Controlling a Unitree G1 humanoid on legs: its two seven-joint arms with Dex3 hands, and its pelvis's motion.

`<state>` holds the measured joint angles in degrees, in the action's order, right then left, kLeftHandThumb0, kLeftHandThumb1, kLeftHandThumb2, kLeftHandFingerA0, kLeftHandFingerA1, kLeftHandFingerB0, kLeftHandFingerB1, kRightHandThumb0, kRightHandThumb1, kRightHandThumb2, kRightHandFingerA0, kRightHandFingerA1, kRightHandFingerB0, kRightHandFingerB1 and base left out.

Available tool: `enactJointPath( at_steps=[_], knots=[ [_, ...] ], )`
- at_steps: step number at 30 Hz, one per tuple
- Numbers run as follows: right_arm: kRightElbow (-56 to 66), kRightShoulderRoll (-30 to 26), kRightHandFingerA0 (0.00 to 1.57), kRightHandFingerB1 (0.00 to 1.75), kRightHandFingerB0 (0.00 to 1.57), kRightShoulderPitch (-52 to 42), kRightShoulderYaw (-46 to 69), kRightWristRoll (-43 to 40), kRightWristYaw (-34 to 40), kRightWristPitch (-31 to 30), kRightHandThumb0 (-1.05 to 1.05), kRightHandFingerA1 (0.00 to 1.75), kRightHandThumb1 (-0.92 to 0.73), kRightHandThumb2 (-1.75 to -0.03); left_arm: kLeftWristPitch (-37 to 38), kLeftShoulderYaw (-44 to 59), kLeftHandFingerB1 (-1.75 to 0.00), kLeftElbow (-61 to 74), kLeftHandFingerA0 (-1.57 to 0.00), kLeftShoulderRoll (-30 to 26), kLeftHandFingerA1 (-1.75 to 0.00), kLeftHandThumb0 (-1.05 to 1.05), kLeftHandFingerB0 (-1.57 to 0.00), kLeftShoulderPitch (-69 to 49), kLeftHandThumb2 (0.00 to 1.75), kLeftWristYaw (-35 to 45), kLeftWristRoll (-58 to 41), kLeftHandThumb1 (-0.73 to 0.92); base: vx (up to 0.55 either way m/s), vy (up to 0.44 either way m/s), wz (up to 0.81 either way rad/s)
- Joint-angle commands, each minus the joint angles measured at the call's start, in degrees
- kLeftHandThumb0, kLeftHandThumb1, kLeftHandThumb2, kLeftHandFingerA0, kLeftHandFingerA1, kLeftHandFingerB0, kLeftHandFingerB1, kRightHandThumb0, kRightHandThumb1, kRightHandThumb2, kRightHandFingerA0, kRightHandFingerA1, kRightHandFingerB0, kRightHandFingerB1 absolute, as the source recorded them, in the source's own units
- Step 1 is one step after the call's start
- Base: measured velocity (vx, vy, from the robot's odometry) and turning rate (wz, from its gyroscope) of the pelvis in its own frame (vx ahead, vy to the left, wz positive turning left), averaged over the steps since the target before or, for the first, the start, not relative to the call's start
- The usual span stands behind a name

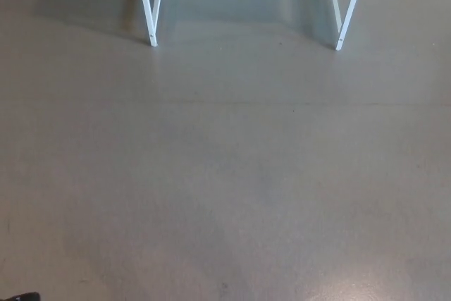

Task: The robot walk towards a table in front and then pushes a layer of a file tray back to its original position using its right hand

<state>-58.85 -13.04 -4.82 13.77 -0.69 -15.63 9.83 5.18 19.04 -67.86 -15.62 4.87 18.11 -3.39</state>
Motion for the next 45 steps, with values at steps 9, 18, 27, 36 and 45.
enactJointPath(
  at_steps=[9,18,27,36,45],
  knots=[
    [-3.94,-1.41,0.23,0.31,0.07,-0.08,0.31,-2.33,-3.36,4.61,-0.33,0.56,-0.52,-0.64,2.44,0.24,-0.65,-1.52,-0.54,-0.94,-0.8,-0.14,-0.24,-1.04,1.01,2.03,-2.26,0.23,0.0,0.0,0.0],
    [-4.38,-1.31,0.23,0.31,0.07,-0.6,0.14,-2.85,-3.49,5.23,-0.32,0.54,-0.52,-0.63,3.35,-0.3,-0.71,-1.66,-0.48,-1.13,-0.85,-0.14,-0.23,-1.6,1.07,2.49,-2.21,0.2,0.0,0.0,0.0],
    [-5.18,-2.03,0.23,0.32,0.07,-1.14,-0.48,-2.53,-3.34,6.06,-0.31,0.53,-0.54,-0.62,4.42,-0.85,-0.63,-2.29,-0.56,-0.77,-0.79,-0.14,-0.26,-2.54,0.97,2.66,-2.2,0.22,0.0,-0.02,0.21],
    [-5.83,-1.87,0.24,0.33,0.07,-2.07,-1.24,-2.23,-3.25,6.73,-0.31,0.55,-0.55,-0.63,5.04,-1.03,-0.63,-2.29,-0.48,-0.88,-0.74,-0.19,-0.26,-4.33,0.98,2.91,-2.28,0.23,0.09,0.257,-0.17],
    [-6.63,-1.85,0.24,0.32,0.07,-2.25,-2.23,-1.85,-2.36,6.99,-0.28,0.54,-0.56,-0.62,5.24,-1.51,-0.62,-2.18,-0.61,-0.88,-0.8,-0.09,-0.24,-5.04,0.97,1.55,-2.13,0.24,0.2,0.144,0.04]
  ],
)
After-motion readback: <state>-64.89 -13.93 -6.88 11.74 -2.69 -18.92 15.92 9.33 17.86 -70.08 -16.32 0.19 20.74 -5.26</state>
